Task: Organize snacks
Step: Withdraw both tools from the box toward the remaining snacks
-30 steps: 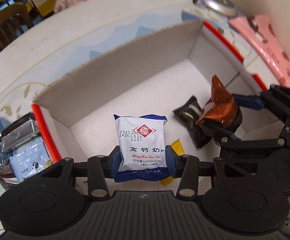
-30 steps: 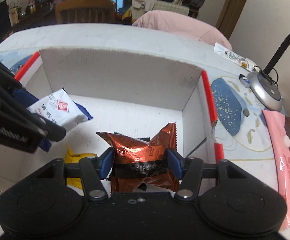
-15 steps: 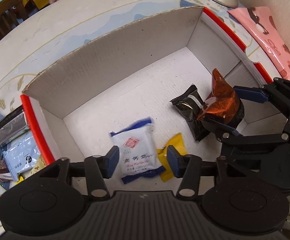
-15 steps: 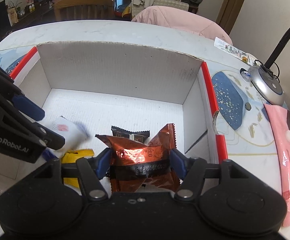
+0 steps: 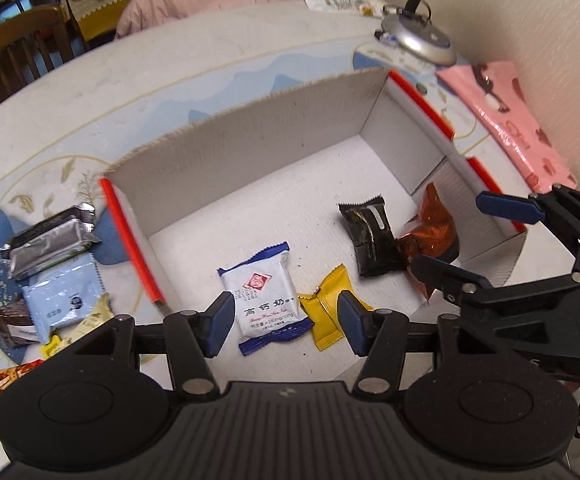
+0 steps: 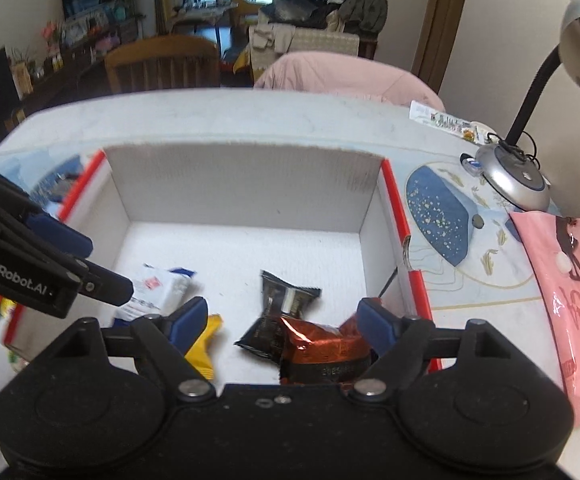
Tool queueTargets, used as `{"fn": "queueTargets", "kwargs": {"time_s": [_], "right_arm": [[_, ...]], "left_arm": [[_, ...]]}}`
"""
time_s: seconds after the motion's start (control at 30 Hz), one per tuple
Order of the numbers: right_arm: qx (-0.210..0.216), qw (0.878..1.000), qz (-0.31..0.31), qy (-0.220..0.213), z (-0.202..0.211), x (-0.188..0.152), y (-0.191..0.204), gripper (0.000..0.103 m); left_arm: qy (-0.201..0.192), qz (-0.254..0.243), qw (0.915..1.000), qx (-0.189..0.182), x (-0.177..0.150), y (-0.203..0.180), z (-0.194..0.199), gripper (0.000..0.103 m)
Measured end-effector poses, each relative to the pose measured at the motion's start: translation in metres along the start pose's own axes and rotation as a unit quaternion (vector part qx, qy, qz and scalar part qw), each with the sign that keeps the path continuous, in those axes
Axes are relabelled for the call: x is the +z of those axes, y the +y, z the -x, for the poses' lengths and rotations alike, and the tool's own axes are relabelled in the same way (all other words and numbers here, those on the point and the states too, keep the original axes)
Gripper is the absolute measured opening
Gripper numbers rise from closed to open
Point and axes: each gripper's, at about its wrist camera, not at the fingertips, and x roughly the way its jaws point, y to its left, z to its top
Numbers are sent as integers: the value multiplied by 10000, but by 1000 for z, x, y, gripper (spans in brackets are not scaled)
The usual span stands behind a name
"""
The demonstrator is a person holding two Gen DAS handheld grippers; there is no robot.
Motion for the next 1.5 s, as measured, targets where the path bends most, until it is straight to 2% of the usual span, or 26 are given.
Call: {"fn": "queueTargets", "kwargs": {"time_s": [0.3,0.4,0.77,0.87,0.97,1.03,1.1,1.33,1.5], "right_arm": [[74,9986,-326,-419,42,0,19,83],[92,9974,-423,-569,55,-1,29,87],[270,9931,-585,-985,90,-4,79,92],[346,9915,-634,-1080,97,-5,94,92],[401,9904,-634,-1157,101,-5,109,94],[425,9897,-634,-1207,103,-6,119,103],[467,9890,-605,-1265,104,-6,130,103],[639,9884,-523,-1275,99,-6,166,103],[595,9903,-446,-1170,91,-13,189,103]], "left_arm": [[-500,11,9987,-103,-21,15,44,56],[-651,-26,9978,-104,-31,20,59,56],[-1168,-115,9930,-119,-68,43,106,56],[-1326,-96,9910,-123,-79,53,119,61],[-1477,-96,9889,-108,-90,63,131,61],[-1597,-85,9871,-65,-98,71,138,66],[-1742,-51,9847,-27,-106,79,146,71],[-2012,86,9795,73,-129,110,162,72],[-2364,335,9708,211,-148,140,173,84]]}}
